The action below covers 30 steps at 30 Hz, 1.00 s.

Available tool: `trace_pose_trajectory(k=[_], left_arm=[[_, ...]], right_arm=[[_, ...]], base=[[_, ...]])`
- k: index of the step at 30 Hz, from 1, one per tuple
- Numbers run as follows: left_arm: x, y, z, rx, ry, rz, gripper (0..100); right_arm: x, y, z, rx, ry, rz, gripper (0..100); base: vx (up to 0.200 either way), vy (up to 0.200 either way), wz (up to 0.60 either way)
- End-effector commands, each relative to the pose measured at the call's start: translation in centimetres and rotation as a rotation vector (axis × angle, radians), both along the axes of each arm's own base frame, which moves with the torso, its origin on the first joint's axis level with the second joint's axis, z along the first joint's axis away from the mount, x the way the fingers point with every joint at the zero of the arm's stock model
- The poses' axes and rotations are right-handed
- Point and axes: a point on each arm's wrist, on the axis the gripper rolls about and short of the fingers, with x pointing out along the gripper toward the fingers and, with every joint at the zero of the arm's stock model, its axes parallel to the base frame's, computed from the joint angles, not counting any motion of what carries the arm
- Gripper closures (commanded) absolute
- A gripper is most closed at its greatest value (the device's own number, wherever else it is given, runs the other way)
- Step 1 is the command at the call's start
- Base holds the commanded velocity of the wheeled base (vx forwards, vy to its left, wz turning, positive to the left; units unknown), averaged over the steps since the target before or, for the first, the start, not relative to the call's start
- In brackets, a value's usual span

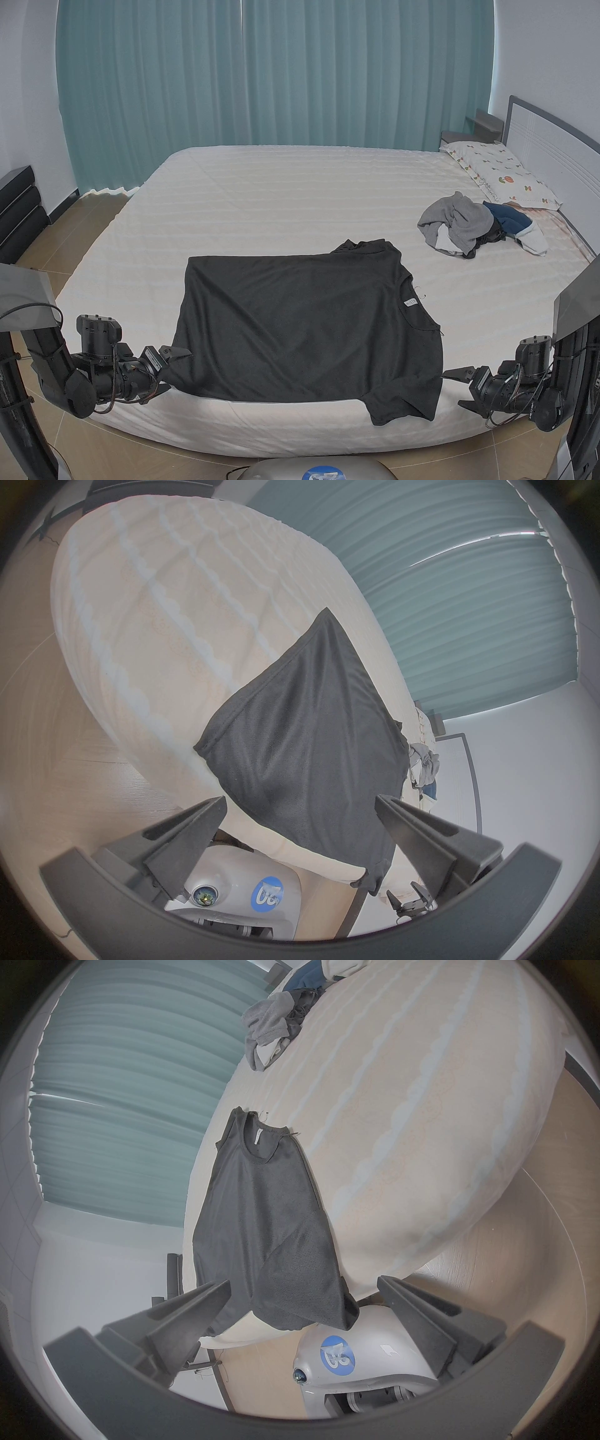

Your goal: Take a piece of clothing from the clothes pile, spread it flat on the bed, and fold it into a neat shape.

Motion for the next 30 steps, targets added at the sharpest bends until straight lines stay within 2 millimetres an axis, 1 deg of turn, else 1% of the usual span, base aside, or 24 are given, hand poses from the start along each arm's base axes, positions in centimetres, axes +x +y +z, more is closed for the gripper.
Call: trace_pose_trajectory(k=[1,4,9,12,20,26,30], left_arm=[[-0.6,0.1,0.3,0.024,0.002,0.022,0],[-1.1,0.2,0.2,0.059,0.012,0.054,0],[-1.2,0.4,0.1,0.095,0.006,0.038,0],[-1.2,0.4,-0.3,0.1,0.023,0.034,0],[-0.7,0.4,-0.7,0.114,0.019,0.022,0],[-0.4,0.4,-1.3,0.116,0.036,0.02,0],[-0.1,1.0,-1.2,0.12,0.028,0.041,0]], right_arm=[[-0.4,0.0,-0.1,-0.002,0.018,0.002,0],[-0.4,0.1,-0.1,-0.002,0.013,0.007,0],[-0.5,0.6,-0.7,-0.034,0.023,0.059,0],[-0.5,0.6,-0.8,-0.049,0.019,0.074,0],[-0.5,0.6,-0.8,-0.048,0.018,0.075,0],[-0.4,0.5,-0.8,-0.046,0.015,0.075,0],[-0.3,0.6,-0.8,-0.046,0.012,0.074,0]], base=[[0.0,0.0,0.0],[0.0,0.0,0.0],[0.0,0.0,0.0],[0.0,0.0,0.0],[0.0,0.0,0.0],[0.0,0.0,0.0],[0.0,0.0,0.0]])
